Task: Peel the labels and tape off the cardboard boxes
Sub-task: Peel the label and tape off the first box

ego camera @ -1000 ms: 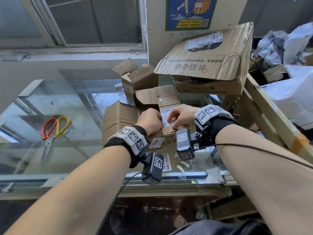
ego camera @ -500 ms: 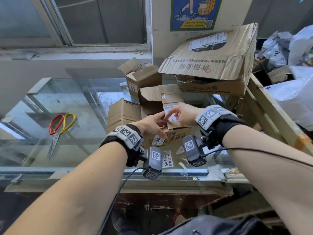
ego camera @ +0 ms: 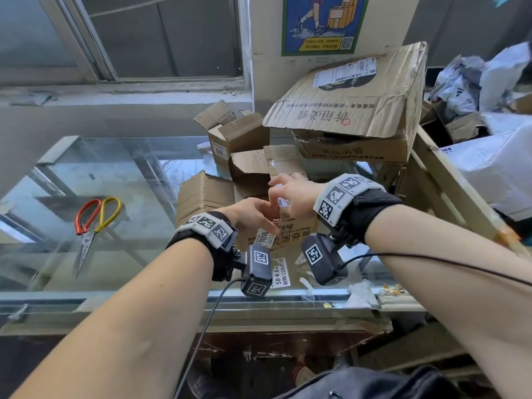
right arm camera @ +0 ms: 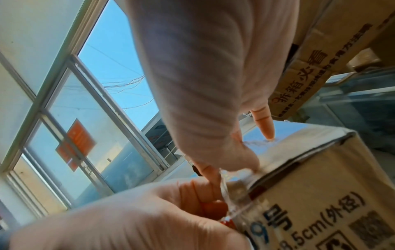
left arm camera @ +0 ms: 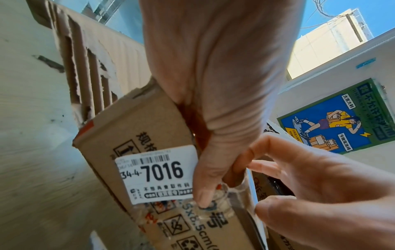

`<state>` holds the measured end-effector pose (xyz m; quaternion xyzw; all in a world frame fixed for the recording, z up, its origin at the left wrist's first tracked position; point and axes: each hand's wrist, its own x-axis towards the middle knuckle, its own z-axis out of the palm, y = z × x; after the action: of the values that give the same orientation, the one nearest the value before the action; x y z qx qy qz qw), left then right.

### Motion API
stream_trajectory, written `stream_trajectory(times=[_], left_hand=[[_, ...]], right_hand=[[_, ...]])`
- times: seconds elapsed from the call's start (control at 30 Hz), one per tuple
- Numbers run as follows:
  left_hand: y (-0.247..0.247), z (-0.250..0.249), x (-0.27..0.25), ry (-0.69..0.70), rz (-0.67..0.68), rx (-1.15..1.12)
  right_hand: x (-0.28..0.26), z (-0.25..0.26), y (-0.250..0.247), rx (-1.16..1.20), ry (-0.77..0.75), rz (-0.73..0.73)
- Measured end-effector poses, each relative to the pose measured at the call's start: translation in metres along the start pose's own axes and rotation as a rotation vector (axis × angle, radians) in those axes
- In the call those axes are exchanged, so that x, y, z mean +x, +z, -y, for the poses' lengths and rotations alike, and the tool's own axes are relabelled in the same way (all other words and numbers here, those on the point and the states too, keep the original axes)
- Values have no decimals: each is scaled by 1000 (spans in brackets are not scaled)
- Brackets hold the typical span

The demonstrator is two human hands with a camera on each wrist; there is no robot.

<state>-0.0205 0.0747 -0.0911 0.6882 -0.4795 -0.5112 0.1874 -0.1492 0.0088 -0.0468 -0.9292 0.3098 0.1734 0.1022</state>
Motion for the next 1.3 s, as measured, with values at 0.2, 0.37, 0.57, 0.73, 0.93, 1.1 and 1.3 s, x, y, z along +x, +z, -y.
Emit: stream_trajectory(times=[0.2, 0.37, 0.57, 0.73, 0.93, 1.1, 1.3], left_hand=[[1, 2, 0, 20, 1, -71], [1, 5, -1, 48, 27, -101], [4, 6, -6, 62, 11, -161], [9, 4, -6, 44, -35, -206], [11, 1, -9, 21, -56, -187], [15, -1, -10, -8, -106, -136], [17, -1, -8, -39, -234, -192]], right_hand=[[3, -13, 1, 165, 11, -20], [5, -16, -2, 191, 56, 20], [3, -11, 2, 126, 102, -20], [2, -8, 9, 84, 90, -57], [6, -7, 21, 39, 144, -75], [8, -5, 36, -105, 134, -131], [3, -11, 22, -25, 108, -172]])
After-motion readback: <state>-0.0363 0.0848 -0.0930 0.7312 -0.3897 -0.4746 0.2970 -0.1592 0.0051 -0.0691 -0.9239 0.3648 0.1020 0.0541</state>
